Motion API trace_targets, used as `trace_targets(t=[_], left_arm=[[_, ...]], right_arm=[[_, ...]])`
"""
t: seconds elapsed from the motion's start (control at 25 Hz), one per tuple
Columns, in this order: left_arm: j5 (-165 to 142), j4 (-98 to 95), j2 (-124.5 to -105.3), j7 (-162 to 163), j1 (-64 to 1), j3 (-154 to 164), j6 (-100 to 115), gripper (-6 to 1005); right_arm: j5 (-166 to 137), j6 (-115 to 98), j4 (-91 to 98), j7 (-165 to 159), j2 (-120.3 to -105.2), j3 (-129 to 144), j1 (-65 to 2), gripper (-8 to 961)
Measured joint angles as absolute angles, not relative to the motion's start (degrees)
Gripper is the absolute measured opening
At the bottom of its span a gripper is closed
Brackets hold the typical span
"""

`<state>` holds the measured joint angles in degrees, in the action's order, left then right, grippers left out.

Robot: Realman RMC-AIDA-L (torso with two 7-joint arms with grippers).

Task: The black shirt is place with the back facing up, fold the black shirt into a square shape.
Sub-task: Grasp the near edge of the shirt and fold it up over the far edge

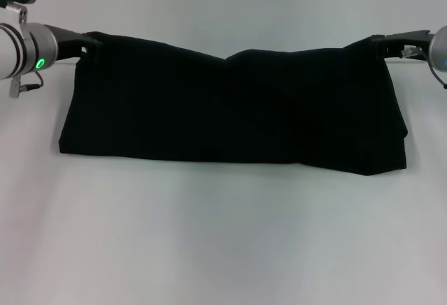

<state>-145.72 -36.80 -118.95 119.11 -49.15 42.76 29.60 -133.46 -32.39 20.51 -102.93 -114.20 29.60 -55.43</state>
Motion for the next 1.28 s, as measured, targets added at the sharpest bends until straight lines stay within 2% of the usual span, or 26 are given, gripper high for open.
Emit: trace_targets(t=[0.48, 1.04, 1.28], left_arm=[[-145.7, -35.8, -118.56, 119.0, -49.7, 42.9, 26.0, 10], [-145.3, -31.4, -119.21, 118.3, -49.8, 43.6, 20.0, 16], [-145.3, -31.3, -118.89, 118.2, -49.8, 43.2, 19.6, 19]], right_arm=[[-133.4, -30.6, 20.7, -103.5, -113.67, 30.4, -56.8, 29], [-133.1, -25.9, 17.6, -103.6, -114.23, 29.8, -57.6, 29], [-131.2, -25.9, 17.6, -103.6, -113.69, 30.2, -57.0, 29]])
